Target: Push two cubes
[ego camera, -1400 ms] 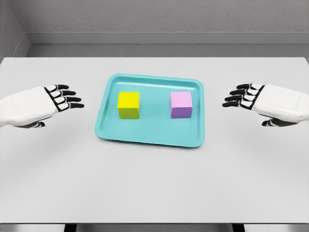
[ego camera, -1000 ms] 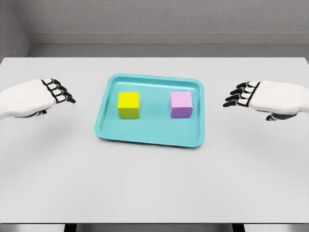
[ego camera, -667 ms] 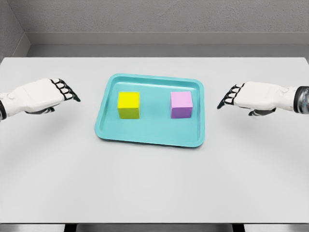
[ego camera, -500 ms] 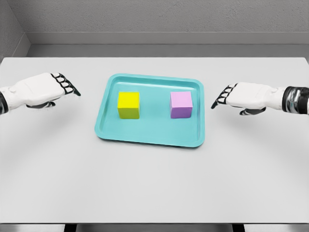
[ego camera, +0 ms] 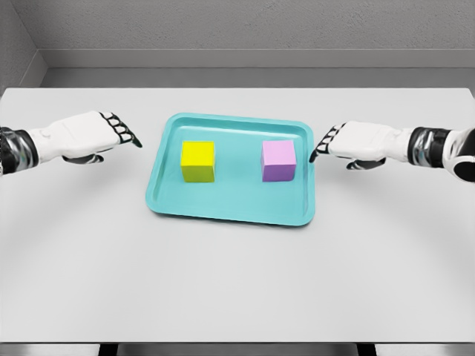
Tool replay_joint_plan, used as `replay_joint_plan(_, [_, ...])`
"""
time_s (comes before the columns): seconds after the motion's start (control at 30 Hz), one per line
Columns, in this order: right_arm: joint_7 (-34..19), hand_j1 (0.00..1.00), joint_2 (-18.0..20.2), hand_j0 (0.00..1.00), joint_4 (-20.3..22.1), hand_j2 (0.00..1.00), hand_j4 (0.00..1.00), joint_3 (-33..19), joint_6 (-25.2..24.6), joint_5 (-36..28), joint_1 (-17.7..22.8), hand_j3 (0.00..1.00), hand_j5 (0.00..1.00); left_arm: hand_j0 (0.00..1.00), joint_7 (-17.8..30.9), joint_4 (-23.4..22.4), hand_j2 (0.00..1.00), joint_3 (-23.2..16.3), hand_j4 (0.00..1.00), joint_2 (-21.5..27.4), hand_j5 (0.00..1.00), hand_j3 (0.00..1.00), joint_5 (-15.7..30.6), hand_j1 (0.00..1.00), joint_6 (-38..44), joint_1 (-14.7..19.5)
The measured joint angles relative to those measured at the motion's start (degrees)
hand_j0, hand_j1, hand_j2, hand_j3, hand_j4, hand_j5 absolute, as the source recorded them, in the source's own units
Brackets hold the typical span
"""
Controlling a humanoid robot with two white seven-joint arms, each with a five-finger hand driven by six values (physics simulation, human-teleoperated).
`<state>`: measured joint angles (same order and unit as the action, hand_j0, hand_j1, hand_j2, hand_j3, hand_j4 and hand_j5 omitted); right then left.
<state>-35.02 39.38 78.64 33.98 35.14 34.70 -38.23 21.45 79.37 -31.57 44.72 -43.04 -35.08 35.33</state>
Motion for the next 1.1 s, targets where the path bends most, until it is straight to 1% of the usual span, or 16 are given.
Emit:
replay_joint_plan(0.03, [0.0, 0.76, -0.3, 0.76, -0.3, 0.76, 0.76, 0.0, 0.0, 0.4, -0.1, 0.76, 0.76, 0.8, 0.1, -0.3, 0.8, -0.8, 0.8, -0.2, 0.8, 0.8, -0.1, 0.8, 0.0, 1.2])
replay_joint_plan(0.13, [0.0, 0.76, -1.6, 0.76, -1.6, 0.76, 0.76, 0.1, 0.0, 1.5, -1.1, 0.76, 0.76, 0.8, 0.3, -0.9, 0.8, -2.6, 0.8, -0.9, 0.8, 0.8, -0.4, 0.8, 0.0, 1.6])
replay_joint_plan(0.27, [0.0, 0.76, -2.2, 0.76, -2.7, 0.76, 0.76, 0.2, 0.0, 2.1, -1.6, 0.76, 0.76, 0.8, 0.4, -1.2, 0.8, -3.6, 0.8, -1.6, 0.8, 0.8, -0.6, 0.8, 0.0, 1.8])
replay_joint_plan(0.53, [0.0, 0.76, -4.0, 0.76, -3.7, 0.76, 0.76, 1.8, 0.0, 2.7, -3.0, 0.76, 0.76, 0.8, 1.7, -1.2, 0.8, -4.0, 0.8, -3.6, 0.8, 0.8, -0.6, 0.8, 0.0, 2.1])
replay_joint_plan(0.7, [0.0, 0.76, -4.6, 0.76, -4.0, 0.76, 0.76, 3.0, 0.0, 2.7, -3.6, 0.76, 0.76, 0.8, 2.3, -0.9, 0.8, -4.0, 0.8, -5.0, 0.8, 0.8, -0.5, 0.8, 0.0, 2.1])
replay_joint_plan(0.97, [0.0, 0.76, -5.5, 0.76, -4.0, 0.76, 0.76, 3.6, 0.0, 2.8, -3.8, 0.76, 0.76, 0.8, 2.5, -0.6, 0.8, -4.0, 0.8, -5.8, 0.8, 0.8, -0.5, 0.8, 0.0, 2.0])
replay_joint_plan(1.1, [0.0, 0.76, -5.6, 0.76, -4.4, 0.76, 0.76, 4.1, 0.0, 2.9, -4.8, 0.76, 0.76, 0.8, 2.7, -0.6, 0.8, -4.0, 0.8, -6.5, 0.8, 0.8, -0.5, 0.8, 0.0, 2.0])
